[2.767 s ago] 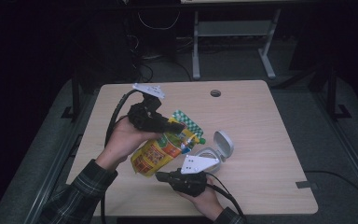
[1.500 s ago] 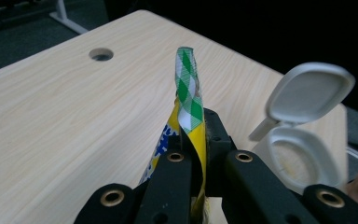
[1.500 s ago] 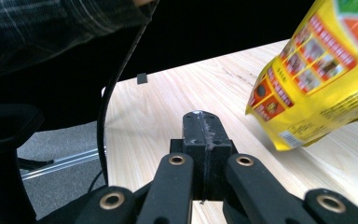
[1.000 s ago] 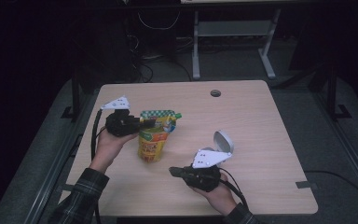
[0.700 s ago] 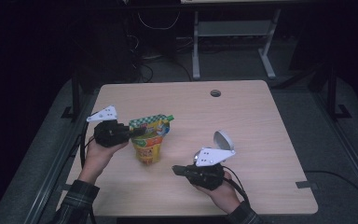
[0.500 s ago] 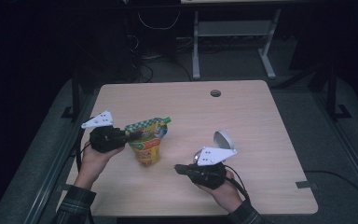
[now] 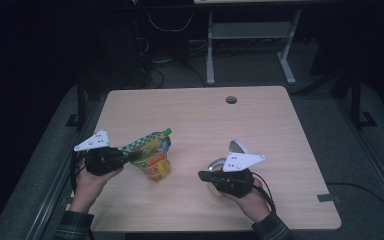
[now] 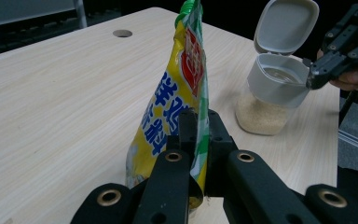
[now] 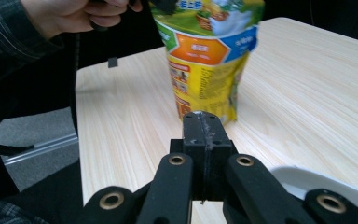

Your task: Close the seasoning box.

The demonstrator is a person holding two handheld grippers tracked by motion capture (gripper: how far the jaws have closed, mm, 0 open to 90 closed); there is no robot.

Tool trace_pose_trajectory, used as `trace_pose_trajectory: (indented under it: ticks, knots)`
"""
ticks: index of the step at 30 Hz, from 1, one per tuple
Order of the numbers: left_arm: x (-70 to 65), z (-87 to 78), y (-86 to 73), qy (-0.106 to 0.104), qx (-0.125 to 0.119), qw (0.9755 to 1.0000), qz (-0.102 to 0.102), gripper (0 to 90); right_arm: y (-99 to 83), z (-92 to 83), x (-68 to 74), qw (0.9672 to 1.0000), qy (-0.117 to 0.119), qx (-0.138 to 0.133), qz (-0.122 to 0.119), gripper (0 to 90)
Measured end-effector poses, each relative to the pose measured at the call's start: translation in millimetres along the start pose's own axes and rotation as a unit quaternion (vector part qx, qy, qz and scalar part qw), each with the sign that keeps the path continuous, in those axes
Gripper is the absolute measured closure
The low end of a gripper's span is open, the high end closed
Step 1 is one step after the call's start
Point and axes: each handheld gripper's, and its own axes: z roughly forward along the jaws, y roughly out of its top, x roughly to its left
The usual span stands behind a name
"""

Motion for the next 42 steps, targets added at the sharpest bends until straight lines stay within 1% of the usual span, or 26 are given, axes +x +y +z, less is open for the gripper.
trace_pose_trajectory:
  ticks: [4,7,9,11,15,16,17,18,19,21,22,23,24,25,26,27,28,29,30,33,35,37,39,40,41,42]
  knots:
    - [-2.7,-5.7,-4.8,0.003,-0.003,1.0000,-0.004,88.1,-1.6,-5.9,-3.3,1.0000,-0.005,-0.001,0.003,90.0]
    - [-3.3,-10.1,-7.2,0.004,-0.001,1.0000,-0.001,87.6,-2.8,-9.7,-4.7,1.0000,-0.007,-0.002,0.005,90.0]
    - [-4.1,-11.0,-8.2,0.004,-0.003,1.0000,-0.003,86.9,-3.2,-11.1,-5.1,0.9999,-0.009,-0.001,0.007,90.0]
    - [-4.4,-12.4,-9.0,0.004,0.000,1.0000,-0.002,83.5,-4.6,-15.1,-7.1,0.9999,-0.012,-0.002,0.009,90.0]
    - [-4.5,-15.8,-12.9,0.013,0.001,0.9999,-0.007,68.6,-5.0,-19.3,-7.3,0.9998,-0.016,-0.004,0.011,90.0]
    - [-4.9,-16.5,-14.1,0.016,0.008,0.9998,-0.007,63.0,-5.3,-20.6,-7.8,0.9998,-0.016,-0.005,0.009,90.0]
    - [-4.9,-16.5,-14.1,0.016,0.008,0.9998,-0.007,58.2,-5.3,-20.6,-7.8,0.9998,-0.016,-0.005,0.009,90.0]
    - [-5.9,-18.2,-17.6,0.021,0.016,0.9996,-0.008,54.3,-6.3,-22.7,-8.2,0.9997,-0.019,-0.004,0.013,90.0]
    - [-6.6,-18.8,-19.1,0.022,0.020,0.9995,-0.010,52.2,-6.9,-23.7,-8.8,0.9997,-0.020,-0.006,0.013,90.0]
    - [-8.0,-21.0,-24.5,0.026,0.032,0.9991,-0.008,47.8,-7.9,-26.0,-9.2,0.9996,-0.022,-0.005,0.014,90.0]
    - [-8.0,-21.0,-24.5,0.026,0.032,0.9991,-0.008,45.6,-7.9,-26.0,-9.2,0.9996,-0.022,-0.005,0.014,90.0]
    - [-8.9,-21.7,-28.1,0.029,0.036,0.9989,-0.012,45.6,-8.7,-27.8,-9.4,0.9996,-0.023,-0.004,0.015,90.0]
    - [-9.5,-22.3,-30.3,0.029,0.039,0.9987,-0.013,42.8,-9.4,-29.5,-9.5,0.9996,-0.025,-0.003,0.013,90.0]
    - [-10.5,-23.2,-36.2,0.031,0.042,0.9985,-0.016,39.4,-10.5,-32.5,-9.8,0.9995,-0.027,-0.002,0.013,90.0]
    - [-10.5,-23.2,-36.2,0.031,0.042,0.9985,-0.016,37.9,-10.5,-32.5,-9.8,0.9995,-0.027,-0.002,0.013,90.0]
    - [-11.5,-23.8,-42.7,0.037,0.046,0.9981,-0.020,36.1,-12.1,-36.6,-10.1,0.9994,-0.032,-0.001,0.015,90.0]
    - [-11.5,-23.8,-42.7,0.037,0.046,0.9981,-0.020,35.5,-12.1,-36.6,-10.1,0.9994,-0.032,-0.001,0.015,90.0]
    - [-12.4,-24.0,-47.8,0.039,0.046,0.9979,-0.023,35.5,-12.8,-38.2,-10.4,0.9993,-0.034,-0.002,0.015,90.0]
    - [-12.7,-23.8,-50.4,0.039,0.046,0.9979,-0.024,33.5,-14.5,-41.6,-11.1,0.9993,-0.034,-0.003,0.019,90.0]
    - [-16.2,-22.4,-62.3,0.047,0.048,0.9973,-0.030,30.5,-18.8,-48.9,-12.4,0.9991,-0.041,0.000,0.015,90.0]
    - [-16.8,-22.1,-64.5,0.048,0.050,0.9972,-0.029,29.4,-22.0,-52.8,-12.5,0.9989,-0.043,0.001,0.016,90.0]
    - [-19.2,-20.1,-72.3,0.053,0.056,0.9967,-0.027,28.0,-25.8,-57.2,-13.2,0.9987,-0.048,0.002,0.017,90.0]
    - [-20.2,-19.4,-75.3,0.054,0.059,0.9965,-0.026,27.4,-27.1,-58.9,-13.6,0.9986,-0.049,0.003,0.019,90.0]
    - [-20.8,-18.7,-77.4,0.052,0.058,0.9966,-0.027,27.1,-30.8,-64.5,-15.6,0.9982,-0.056,0.003,0.024,90.0]
    - [-21.4,-18.2,-79.4,0.051,0.057,0.9967,-0.028,27.1,-30.8,-64.5,-15.6,0.9982,-0.056,0.003,0.024,90.0]
    - [-22.7,-17.5,-82.1,0.051,0.058,0.9966,-0.029,26.8,-34.2,-70.1,-17.4,0.9978,-0.061,0.001,0.024,90.0]
